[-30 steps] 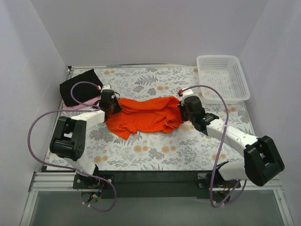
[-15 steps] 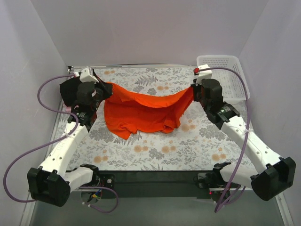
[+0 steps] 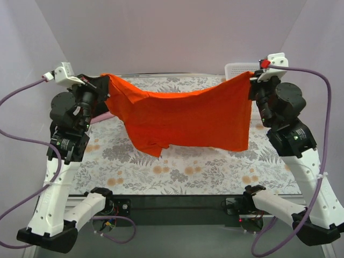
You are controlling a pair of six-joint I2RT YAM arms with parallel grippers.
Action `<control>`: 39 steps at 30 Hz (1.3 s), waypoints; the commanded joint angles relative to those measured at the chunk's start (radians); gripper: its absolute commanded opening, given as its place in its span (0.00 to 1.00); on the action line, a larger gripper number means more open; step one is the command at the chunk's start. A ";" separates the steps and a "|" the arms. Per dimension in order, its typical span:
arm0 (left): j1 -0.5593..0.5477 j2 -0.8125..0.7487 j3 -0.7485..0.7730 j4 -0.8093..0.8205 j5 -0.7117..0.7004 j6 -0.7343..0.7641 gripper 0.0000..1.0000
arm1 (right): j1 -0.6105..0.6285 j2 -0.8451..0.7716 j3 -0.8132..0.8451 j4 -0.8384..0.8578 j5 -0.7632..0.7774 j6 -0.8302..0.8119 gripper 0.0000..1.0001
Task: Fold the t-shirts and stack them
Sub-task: Flatten the tshirt out
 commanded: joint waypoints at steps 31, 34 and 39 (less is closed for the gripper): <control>0.001 0.186 0.296 -0.129 0.147 0.042 0.00 | -0.006 0.100 0.241 -0.064 -0.165 -0.006 0.01; 0.015 0.285 0.351 -0.112 0.118 0.060 0.00 | -0.024 0.190 0.265 -0.017 -0.205 -0.001 0.01; 0.098 0.552 0.544 -0.120 0.215 0.062 0.00 | -0.109 0.384 0.379 0.023 -0.329 0.031 0.01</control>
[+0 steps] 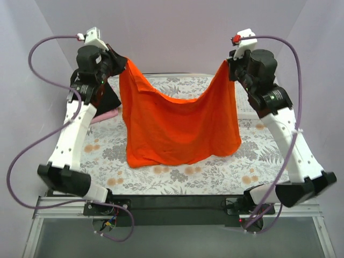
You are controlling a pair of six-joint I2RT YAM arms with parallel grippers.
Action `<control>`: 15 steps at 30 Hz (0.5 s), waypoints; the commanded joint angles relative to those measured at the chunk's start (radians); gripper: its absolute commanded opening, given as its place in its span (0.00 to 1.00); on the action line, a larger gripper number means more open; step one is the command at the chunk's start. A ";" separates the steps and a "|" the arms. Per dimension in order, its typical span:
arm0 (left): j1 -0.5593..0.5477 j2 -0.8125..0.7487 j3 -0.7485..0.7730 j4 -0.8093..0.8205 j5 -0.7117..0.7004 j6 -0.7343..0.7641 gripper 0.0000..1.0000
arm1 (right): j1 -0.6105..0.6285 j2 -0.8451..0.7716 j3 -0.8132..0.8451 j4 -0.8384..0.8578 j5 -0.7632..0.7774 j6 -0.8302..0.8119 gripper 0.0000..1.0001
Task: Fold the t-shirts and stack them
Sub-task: Flatten the tshirt out
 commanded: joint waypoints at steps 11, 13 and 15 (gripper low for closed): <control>0.235 0.281 0.538 0.214 0.273 -0.024 0.00 | -0.204 0.332 0.496 0.225 -0.269 0.048 0.01; 0.235 0.237 0.452 0.230 0.352 0.008 0.00 | -0.204 0.255 0.307 0.264 -0.276 0.037 0.01; 0.235 0.163 0.218 0.272 0.378 0.034 0.00 | -0.206 0.177 0.080 0.331 -0.280 0.040 0.01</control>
